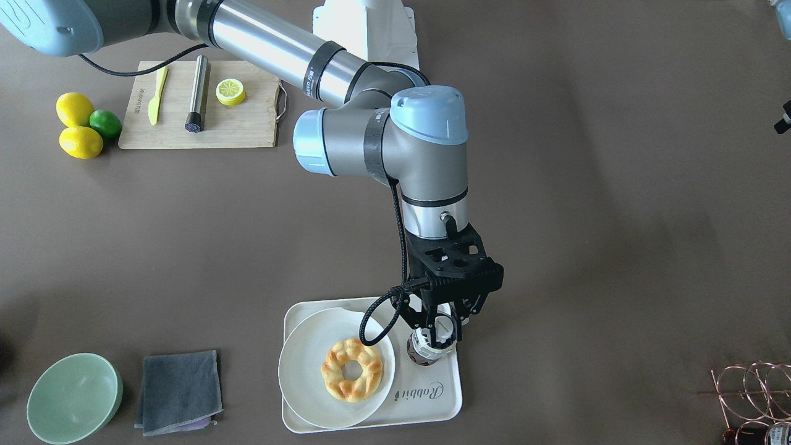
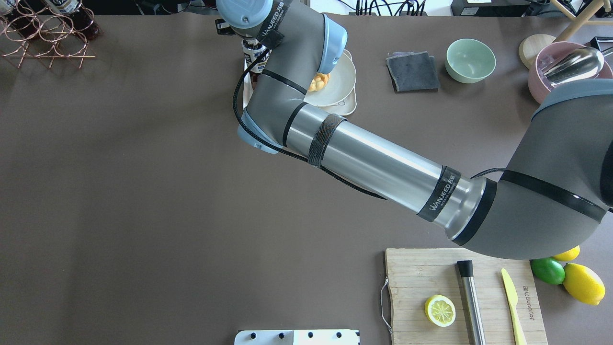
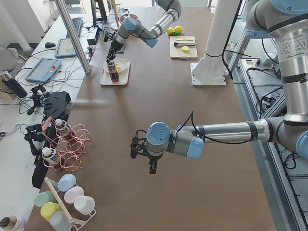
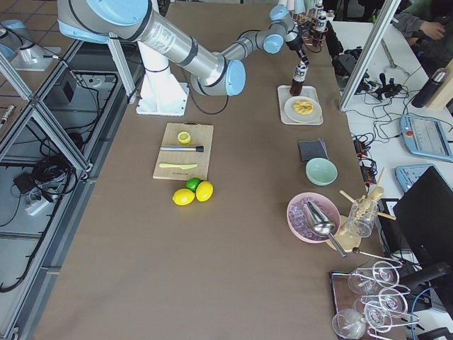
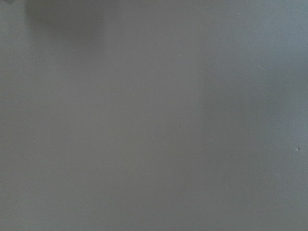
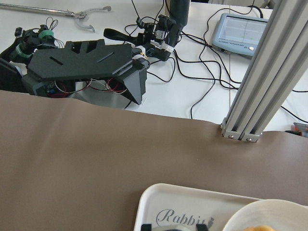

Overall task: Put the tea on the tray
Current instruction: 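Lower the tea bottle onto the white tray beside the plate with the right gripper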

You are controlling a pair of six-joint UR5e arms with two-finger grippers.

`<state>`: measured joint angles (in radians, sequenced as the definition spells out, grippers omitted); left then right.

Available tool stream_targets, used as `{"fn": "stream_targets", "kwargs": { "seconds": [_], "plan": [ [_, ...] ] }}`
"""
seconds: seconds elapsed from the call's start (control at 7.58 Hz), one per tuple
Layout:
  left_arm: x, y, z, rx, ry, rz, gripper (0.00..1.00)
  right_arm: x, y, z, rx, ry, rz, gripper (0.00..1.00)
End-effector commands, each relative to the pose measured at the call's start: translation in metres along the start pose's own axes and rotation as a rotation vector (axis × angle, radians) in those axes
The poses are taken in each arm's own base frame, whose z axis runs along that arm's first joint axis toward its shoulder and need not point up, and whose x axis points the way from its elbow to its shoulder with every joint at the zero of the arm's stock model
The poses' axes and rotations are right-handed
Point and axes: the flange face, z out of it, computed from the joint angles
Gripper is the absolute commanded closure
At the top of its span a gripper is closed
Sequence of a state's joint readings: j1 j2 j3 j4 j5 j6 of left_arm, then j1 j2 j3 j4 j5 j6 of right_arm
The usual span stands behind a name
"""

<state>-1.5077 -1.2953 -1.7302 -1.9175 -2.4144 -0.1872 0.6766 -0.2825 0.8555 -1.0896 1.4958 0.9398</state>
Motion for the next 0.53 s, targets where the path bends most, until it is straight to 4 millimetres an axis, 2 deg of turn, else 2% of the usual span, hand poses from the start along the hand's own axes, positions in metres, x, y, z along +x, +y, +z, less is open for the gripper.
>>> {"fn": "stream_targets", "kwargs": {
  "seconds": [0.0,0.13,0.26,0.4],
  "plan": [
    [0.0001,-0.0004,-0.0002,0.0,0.0,0.001,0.01,-0.0018,0.0053,0.0022,-0.003,0.0,-0.004,1.0],
    [-0.0003,-0.0004,-0.0006,0.001,0.0,0.0,0.01,-0.0002,0.0066,0.0038,-0.005,0.002,-0.005,1.0],
    [-0.0007,0.0004,-0.0003,0.0,0.0,-0.001,0.01,-0.0005,0.0064,0.0031,-0.004,0.001,-0.004,0.44],
    [-0.0008,0.0005,-0.0002,-0.001,-0.001,-0.002,0.01,-0.0018,0.0075,0.0025,0.021,-0.001,-0.002,0.01]
  ]
}}
